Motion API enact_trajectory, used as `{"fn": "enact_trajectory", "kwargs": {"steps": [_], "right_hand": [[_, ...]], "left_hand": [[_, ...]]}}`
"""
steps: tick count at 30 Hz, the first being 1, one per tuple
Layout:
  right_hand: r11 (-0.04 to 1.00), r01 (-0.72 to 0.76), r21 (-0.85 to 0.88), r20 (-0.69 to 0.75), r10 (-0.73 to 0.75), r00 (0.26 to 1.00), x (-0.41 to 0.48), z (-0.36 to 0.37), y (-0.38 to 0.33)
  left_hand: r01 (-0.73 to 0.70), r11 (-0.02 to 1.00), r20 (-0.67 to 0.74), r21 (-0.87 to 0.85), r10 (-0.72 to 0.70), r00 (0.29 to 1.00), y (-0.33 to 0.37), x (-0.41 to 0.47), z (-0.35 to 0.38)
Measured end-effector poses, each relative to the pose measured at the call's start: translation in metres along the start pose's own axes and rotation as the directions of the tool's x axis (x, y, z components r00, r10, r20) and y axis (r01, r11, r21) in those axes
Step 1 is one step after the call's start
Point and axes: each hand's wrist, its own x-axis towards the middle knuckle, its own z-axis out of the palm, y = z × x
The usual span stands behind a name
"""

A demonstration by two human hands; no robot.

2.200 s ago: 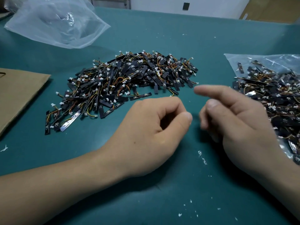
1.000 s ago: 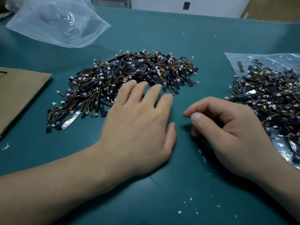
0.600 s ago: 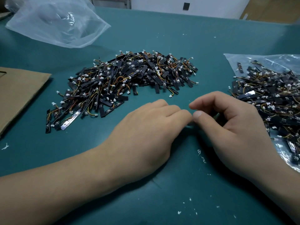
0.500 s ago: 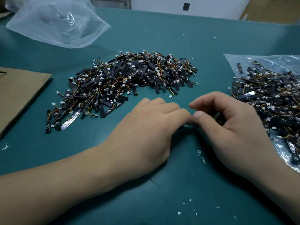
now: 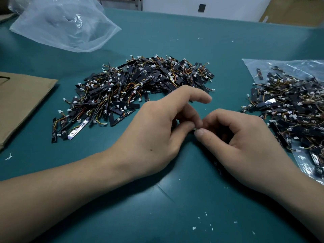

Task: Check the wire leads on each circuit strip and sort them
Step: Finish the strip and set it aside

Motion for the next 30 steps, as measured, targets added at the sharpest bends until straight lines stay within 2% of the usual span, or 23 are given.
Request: {"fn": "enact_trajectory", "kwargs": {"steps": [4,9,15,18,23,30], "right_hand": [[0.999,0.038,-0.030,0.018,-0.038,0.999,0.0006,0.0000,-0.0014],[0.988,0.033,0.150,-0.069,-0.023,0.997,0.0002,-0.0013,-0.0002],[0.961,0.034,0.275,-0.071,-0.015,0.997,0.0001,-0.0035,-0.0010],[0.964,0.052,0.261,-0.049,-0.041,0.998,-0.0009,-0.0028,-0.0013],[0.951,0.054,0.306,-0.100,-0.024,0.995,-0.0004,-0.0034,-0.0001],[0.954,0.056,0.295,-0.096,-0.028,0.995,-0.0015,-0.0028,-0.0015]], "left_hand": [[0.047,0.996,-0.005,-0.073,-0.048,0.999,0.0003,0.0017,-0.0005],[0.169,0.971,0.012,-0.169,-0.170,0.985,0.0041,0.0060,-0.0028],[0.166,0.972,0.069,-0.164,-0.157,0.985,0.0057,0.0060,-0.0041],[0.176,0.968,0.074,-0.180,-0.165,0.984,0.0064,0.0053,-0.0040],[0.193,0.955,0.035,-0.226,-0.190,0.981,0.0071,0.0059,-0.0029],[0.172,0.968,0.045,-0.182,-0.166,0.985,0.0065,0.0057,-0.0048]]}}
